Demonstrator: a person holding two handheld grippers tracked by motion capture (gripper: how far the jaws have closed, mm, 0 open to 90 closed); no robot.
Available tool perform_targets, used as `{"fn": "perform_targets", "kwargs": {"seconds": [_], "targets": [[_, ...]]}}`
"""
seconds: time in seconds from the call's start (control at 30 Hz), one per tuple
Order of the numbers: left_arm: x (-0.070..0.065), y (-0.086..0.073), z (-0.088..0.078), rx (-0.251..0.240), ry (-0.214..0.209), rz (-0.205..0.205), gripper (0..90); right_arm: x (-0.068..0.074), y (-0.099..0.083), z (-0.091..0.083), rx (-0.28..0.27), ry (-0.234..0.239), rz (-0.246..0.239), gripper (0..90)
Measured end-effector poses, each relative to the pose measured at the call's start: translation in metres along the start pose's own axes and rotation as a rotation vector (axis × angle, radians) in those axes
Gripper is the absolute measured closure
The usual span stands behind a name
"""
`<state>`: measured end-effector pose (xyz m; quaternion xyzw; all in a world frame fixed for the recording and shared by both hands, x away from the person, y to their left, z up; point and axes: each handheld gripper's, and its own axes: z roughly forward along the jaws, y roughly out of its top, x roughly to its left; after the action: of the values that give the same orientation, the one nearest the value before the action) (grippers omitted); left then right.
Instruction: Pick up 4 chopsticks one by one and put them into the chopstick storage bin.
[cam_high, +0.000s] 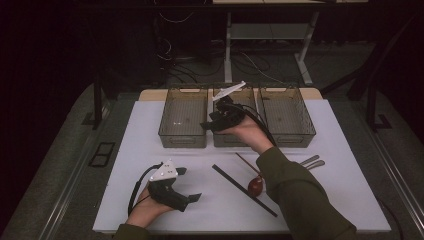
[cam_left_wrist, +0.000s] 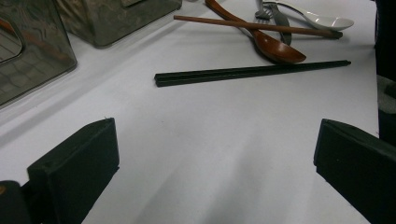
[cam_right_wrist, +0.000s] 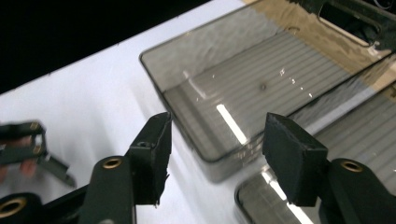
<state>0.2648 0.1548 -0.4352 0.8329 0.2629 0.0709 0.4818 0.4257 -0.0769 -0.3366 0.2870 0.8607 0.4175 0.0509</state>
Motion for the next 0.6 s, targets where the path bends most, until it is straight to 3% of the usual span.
{"fn": "perform_targets", "kwargs": {"seconds": [0.3, 0.5, 0.6], "targets": [[0.0, 0.0, 0.0, 0.006, -0.003, 0.0, 0.0, 0.003, -0.021, -0.028, 0.023, 0.006, -0.035, 35.6], [0.0, 0.0, 0.0, 0.003, 0.0, -0.001, 0.0, 0.004, -0.038, -0.048, 0.006, 0.013, -0.056, 31.6], [0.0, 0.0, 0.0, 0.008, 0.001, 0.0, 0.0, 0.003, -0.048, -0.055, -0.016, 0.035, -0.038, 30.1]]}}
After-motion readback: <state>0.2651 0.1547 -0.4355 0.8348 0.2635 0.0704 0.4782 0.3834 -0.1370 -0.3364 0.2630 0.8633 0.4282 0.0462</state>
